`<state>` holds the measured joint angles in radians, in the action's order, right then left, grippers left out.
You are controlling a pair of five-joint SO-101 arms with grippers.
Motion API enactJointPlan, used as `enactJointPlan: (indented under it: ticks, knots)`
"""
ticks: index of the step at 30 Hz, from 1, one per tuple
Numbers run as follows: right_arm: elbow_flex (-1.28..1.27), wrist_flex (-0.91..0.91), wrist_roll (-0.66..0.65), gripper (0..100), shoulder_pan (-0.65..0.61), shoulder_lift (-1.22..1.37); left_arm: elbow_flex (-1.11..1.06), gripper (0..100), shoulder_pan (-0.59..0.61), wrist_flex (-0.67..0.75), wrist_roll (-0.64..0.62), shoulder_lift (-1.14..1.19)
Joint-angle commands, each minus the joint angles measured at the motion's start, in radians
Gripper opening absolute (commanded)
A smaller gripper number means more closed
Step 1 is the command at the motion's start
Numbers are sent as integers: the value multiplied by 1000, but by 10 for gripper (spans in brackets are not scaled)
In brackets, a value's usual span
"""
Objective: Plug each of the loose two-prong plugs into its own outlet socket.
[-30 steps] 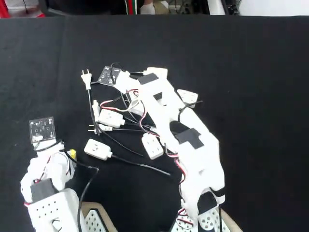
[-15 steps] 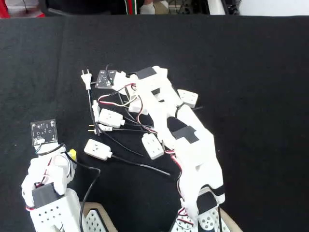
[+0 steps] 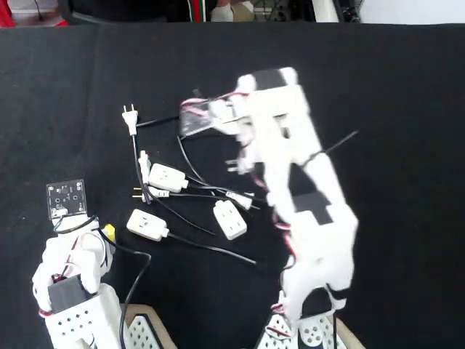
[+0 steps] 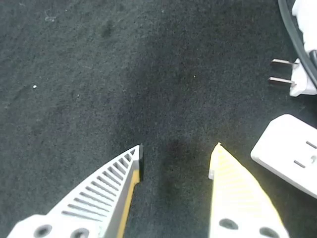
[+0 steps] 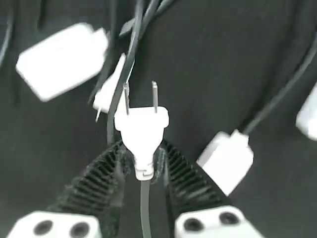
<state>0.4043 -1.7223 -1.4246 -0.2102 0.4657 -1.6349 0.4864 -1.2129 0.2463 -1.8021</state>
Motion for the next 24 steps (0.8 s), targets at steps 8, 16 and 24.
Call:
enactJointPlan:
  ticks: [8,16,24]
  knots:
    - [-469,95,-400,11,437,-239,7,235,-12,-3,9,-8]
    - [-736,370,-450,12,397,-248,5,235,-12,-3,9,-8]
    - [-750,382,-390,13,129,-248,5,235,-12,-3,9,-8]
